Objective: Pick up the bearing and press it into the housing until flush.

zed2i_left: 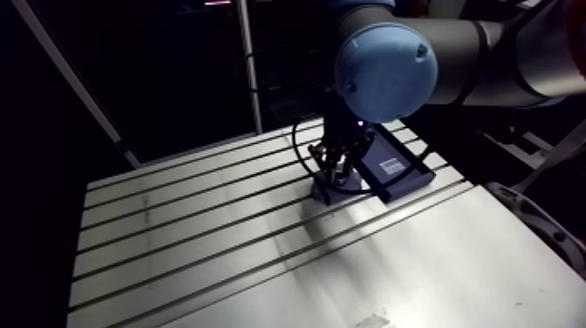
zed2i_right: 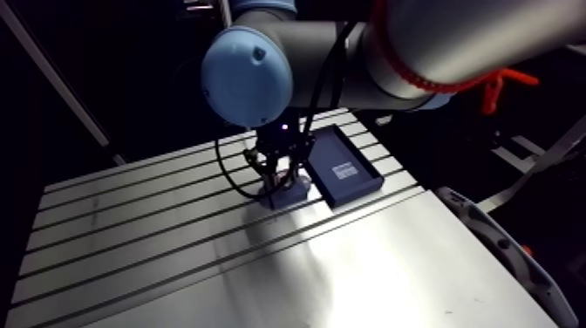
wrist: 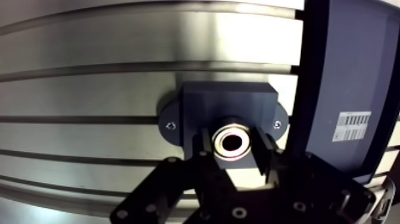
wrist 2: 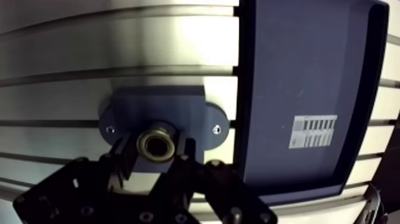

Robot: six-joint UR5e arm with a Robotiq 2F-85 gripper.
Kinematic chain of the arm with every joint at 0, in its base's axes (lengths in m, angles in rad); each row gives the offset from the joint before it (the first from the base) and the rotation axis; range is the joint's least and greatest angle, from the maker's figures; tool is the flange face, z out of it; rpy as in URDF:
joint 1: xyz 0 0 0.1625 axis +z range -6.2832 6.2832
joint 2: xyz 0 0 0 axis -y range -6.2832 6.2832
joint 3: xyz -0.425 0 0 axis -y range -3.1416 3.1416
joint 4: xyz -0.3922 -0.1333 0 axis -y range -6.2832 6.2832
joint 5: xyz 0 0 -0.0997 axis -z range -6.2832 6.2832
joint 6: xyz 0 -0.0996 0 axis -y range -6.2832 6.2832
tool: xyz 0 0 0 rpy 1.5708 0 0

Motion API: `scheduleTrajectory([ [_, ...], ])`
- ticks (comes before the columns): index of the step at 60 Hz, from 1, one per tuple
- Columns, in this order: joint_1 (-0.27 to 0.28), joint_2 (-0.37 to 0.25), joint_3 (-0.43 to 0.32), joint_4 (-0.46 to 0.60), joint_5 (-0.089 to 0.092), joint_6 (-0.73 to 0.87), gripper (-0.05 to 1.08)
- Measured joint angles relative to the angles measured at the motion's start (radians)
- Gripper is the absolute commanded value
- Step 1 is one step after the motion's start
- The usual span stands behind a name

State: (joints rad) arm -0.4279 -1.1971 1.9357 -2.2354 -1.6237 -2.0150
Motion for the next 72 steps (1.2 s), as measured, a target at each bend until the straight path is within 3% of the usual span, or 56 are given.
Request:
scheduleTrajectory([
  [72, -0.003, 0.0, 0.005, -0.002, 0.0, 0.0, 0.76],
])
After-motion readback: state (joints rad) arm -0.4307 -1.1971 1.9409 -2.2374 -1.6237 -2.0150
